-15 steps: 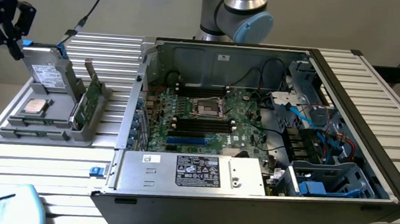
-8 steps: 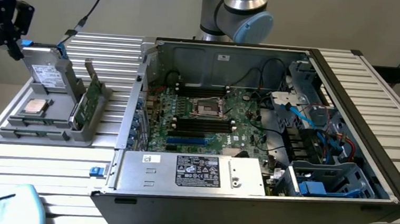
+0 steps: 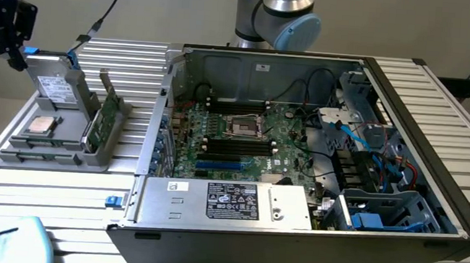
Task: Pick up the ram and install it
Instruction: 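Pick up the ram and move it above insertion slot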
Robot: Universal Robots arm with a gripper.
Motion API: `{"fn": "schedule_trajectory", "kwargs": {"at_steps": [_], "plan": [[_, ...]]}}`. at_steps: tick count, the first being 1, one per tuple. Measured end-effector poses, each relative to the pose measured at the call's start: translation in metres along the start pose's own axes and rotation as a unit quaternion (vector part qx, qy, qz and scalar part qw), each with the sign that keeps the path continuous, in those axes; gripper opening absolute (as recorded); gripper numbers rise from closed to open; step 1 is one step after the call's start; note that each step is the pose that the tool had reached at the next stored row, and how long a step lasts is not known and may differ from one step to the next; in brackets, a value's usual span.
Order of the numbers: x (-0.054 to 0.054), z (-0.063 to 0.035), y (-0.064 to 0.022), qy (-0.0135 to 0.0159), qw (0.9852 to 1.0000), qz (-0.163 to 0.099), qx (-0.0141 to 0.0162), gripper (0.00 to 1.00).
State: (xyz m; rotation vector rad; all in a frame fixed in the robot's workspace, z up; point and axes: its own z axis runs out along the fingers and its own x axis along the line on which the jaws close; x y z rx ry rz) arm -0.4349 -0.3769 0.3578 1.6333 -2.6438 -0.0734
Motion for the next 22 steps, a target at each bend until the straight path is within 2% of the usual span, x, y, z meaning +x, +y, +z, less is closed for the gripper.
{"fn": "schedule_trajectory", "kwargs": {"at_steps": [5, 8, 11, 14, 17, 22], "plan": [[0.0000, 0.0000, 0.0001, 0.0027, 0.9990, -0.045, 0.0002, 0.11], [0.0001, 0.0000, 0.0001, 0.0043, 0.9974, -0.072, 0.0003, 0.11], [0.0001, 0.0000, 0.0001, 0.0059, 0.9950, -0.099, 0.0004, 0.11], [0.0001, 0.0000, 0.0002, 0.0077, 0.9919, -0.126, 0.0006, 0.11], [0.0001, 0.0000, 0.0002, 0.0095, 0.9881, -0.153, 0.0008, 0.11], [0.0002, 0.0000, 0.0003, 0.0126, 0.9801, -0.198, 0.0011, 0.11]]}}
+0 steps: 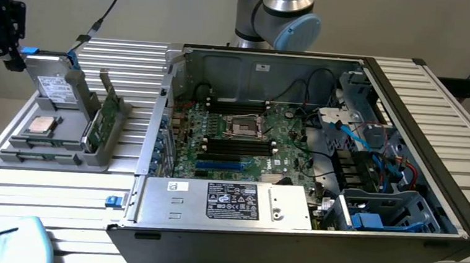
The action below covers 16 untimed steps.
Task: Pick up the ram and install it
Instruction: 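Pick up the ram and move it above insertion slot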
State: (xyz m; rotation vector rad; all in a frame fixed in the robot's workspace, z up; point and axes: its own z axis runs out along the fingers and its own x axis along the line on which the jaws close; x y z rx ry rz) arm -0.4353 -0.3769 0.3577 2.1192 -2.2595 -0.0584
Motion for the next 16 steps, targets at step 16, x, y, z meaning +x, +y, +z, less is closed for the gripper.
{"fn": "schedule_trajectory", "kwargs": {"at_steps": [16], "plan": [[0.0009, 0.0007, 0.0014, 0.0010, 0.9999, -0.016, 0.0001, 0.43]]}}
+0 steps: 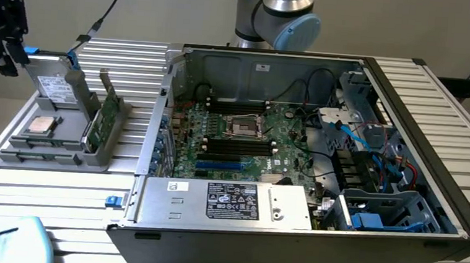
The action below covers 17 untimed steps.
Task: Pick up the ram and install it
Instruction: 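Pick up the ram and move it above insertion slot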
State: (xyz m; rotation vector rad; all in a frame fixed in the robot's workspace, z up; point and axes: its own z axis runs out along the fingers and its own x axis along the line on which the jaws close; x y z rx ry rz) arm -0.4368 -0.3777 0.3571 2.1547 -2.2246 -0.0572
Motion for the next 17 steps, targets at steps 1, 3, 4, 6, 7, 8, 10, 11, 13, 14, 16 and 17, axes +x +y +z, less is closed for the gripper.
{"fn": "schedule_trajectory", "kwargs": {"at_steps": [1, 3, 4, 6, 7, 8, 10, 11, 13, 14, 16, 17], "plan": [[0.003, 0.0003, 0.0003, 0.0000, 1.0000, 0.000, 0.0000, 0.43], [0.010, 0.0008, 0.0007, 0.0001, 1.0000, 0.000, -0.0001, 0.43], [0.014, 0.0011, 0.0009, 0.0000, 1.0000, -0.001, 0.0000, 0.43], [0.024, 0.0013, 0.0007, 0.0000, 1.0000, -0.001, 0.0000, 0.43], [0.028, 0.0013, 0.0006, 0.0000, 1.0000, -0.001, 0.0000, 0.43], [0.032, 0.0018, 0.0005, -0.0001, 1.0000, -0.001, 0.0000, 0.43], [0.039, 0.0048, 0.0001, -0.0008, 1.0000, -0.001, 0.0000, 0.43], [0.041, 0.0066, -0.0001, -0.0009, 1.0000, -0.001, -0.0001, 0.43], [0.044, 0.0101, -0.0004, -0.0009, 1.0000, -0.002, 0.0000, 0.43], [0.045, 0.0121, -0.0006, -0.0010, 1.0000, -0.002, 0.0001, 0.43], [0.046, 0.0157, -0.0010, -0.0009, 1.0000, -0.003, 0.0000, 0.43], [0.047, 0.0175, -0.0012, -0.0009, 1.0000, -0.004, 0.0000, 0.43]]}}
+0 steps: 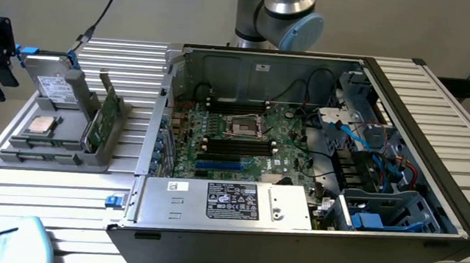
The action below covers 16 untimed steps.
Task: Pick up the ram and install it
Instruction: 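Pick up the ram and move it above insertion slot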
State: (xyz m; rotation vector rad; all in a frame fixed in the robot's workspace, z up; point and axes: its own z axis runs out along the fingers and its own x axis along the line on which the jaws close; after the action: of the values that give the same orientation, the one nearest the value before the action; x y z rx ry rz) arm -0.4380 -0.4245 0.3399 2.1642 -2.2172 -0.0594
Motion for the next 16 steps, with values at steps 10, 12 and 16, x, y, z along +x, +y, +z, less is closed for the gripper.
{"fn": "schedule_trajectory", "kwargs": {"at_steps": [10, 12, 16], "plan": [[0.001, 0.0182, -0.0014, 0.0007, 0.9999, -0.012, 0.0001, 0.43], [0.001, 0.0217, -0.0016, 0.0009, 0.9999, -0.015, 0.0001, 0.43], [0.002, 0.0290, -0.0021, 0.0016, 0.9996, -0.027, 0.0001, 0.43]]}}
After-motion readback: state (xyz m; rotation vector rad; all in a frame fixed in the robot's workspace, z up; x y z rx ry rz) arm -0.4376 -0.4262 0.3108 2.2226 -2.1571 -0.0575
